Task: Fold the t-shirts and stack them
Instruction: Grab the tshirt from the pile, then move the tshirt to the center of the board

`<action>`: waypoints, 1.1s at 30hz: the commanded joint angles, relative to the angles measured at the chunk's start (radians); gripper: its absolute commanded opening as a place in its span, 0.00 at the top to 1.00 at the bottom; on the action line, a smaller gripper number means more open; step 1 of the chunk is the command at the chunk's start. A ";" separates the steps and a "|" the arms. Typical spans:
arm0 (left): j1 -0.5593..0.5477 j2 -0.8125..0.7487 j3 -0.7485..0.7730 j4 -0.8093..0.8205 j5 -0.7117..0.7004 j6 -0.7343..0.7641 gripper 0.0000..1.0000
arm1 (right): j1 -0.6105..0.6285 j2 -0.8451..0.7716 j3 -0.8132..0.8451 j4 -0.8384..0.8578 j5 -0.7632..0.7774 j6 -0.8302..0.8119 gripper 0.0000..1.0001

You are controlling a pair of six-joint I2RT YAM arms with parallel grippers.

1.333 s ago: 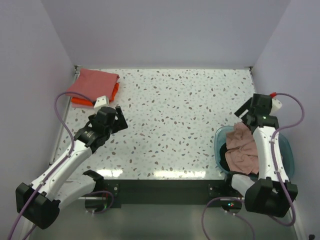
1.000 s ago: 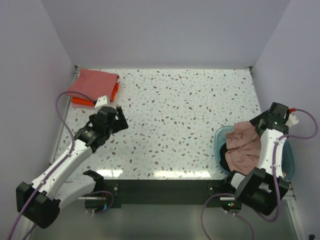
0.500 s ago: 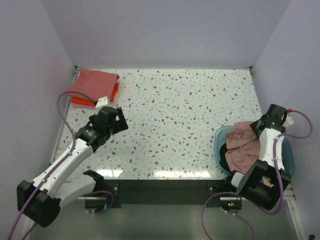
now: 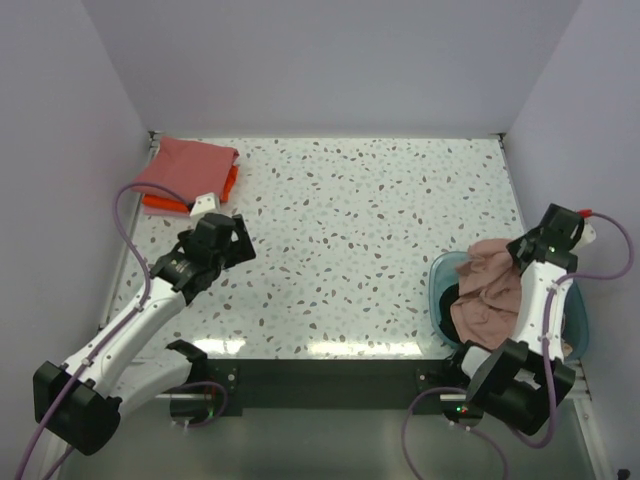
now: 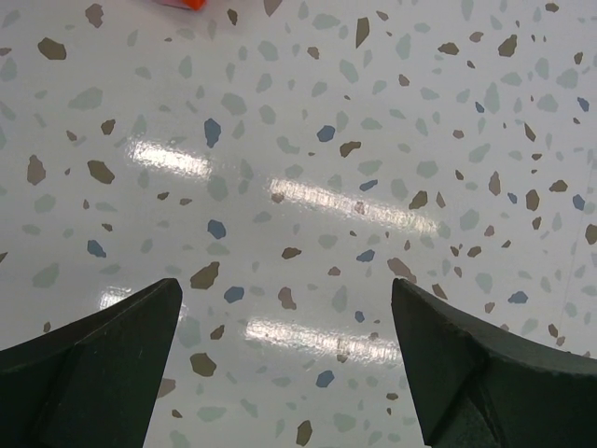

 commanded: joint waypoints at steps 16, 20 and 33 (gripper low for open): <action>-0.002 0.058 0.096 0.110 0.040 0.036 0.00 | 0.452 0.251 1.159 -0.213 -0.421 -0.096 1.00; 0.000 0.069 0.127 0.069 0.028 0.017 0.00 | 0.672 0.513 1.582 -0.303 -0.398 -0.131 1.00; 0.000 -0.008 0.164 -0.160 -0.138 -0.113 0.00 | 0.939 0.411 0.926 -0.127 -0.448 -0.315 1.00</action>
